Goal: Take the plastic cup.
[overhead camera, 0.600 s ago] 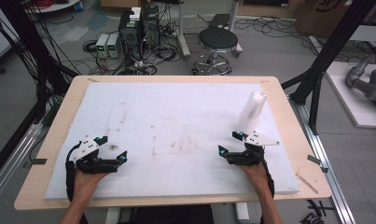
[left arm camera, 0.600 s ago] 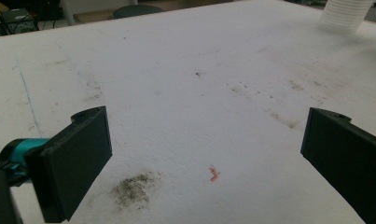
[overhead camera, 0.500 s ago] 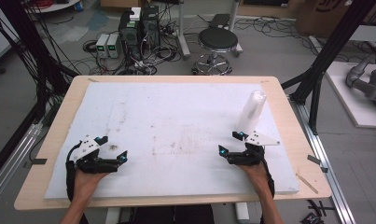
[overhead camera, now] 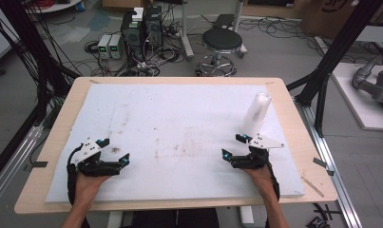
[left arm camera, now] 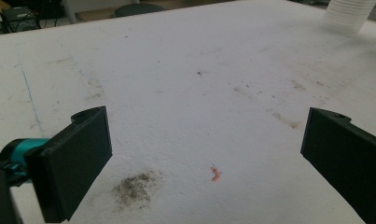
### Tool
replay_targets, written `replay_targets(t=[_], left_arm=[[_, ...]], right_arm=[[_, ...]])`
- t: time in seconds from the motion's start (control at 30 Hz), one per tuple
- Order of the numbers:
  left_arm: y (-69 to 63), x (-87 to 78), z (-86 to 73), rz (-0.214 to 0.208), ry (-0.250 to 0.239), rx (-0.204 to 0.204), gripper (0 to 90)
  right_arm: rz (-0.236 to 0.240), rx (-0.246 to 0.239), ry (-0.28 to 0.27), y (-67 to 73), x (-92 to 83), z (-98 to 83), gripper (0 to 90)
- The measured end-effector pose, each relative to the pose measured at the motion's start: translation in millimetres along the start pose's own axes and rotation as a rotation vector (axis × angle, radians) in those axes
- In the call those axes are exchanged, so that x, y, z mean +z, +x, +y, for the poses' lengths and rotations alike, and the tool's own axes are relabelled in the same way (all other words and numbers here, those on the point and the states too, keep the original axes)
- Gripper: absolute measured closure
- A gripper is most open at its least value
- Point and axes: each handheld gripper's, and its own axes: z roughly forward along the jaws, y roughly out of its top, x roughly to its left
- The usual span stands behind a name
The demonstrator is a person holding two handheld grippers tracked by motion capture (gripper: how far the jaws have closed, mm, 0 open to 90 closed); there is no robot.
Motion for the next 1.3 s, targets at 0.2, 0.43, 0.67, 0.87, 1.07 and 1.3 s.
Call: replay_targets(t=[0.2, 0.43, 0.67, 0.87, 1.07, 1.3], left_arm=[[0.1, 0.2, 0.2, -0.001, 0.005, 0.003, 1.7], [0.1, 0.1, 0.2, -0.003, 0.005, 0.008, 1.7], [0.6, 0.9, 0.5, -0.006, 0.011, 0.003, 1.7], [1.1, 2.2, 0.9, -0.015, 0.025, -0.001, 1.7], [0.7, 2.4, 1.0, -0.015, 0.027, -0.002, 1.7], [1.2, 2.7, 1.1, -0.018, 0.028, -0.003, 1.7]], right_arm=[[0.000, -0.013, -0.011, 0.9, -0.7, 0.8, 14.1], [-0.002, -0.010, -0.033, 2.1, -8.8, 11.8, 14.1], [0.021, -0.012, -0.043, -0.7, -30.0, 29.6, 14.1], [-0.002, -0.019, -0.053, -4.3, -46.0, 43.6, 14.1], [-0.053, -0.035, -0.068, -17.5, -67.5, 71.2, 14.1], [-0.110, -0.032, -0.081, -29.6, -82.4, 88.3, 14.1]])
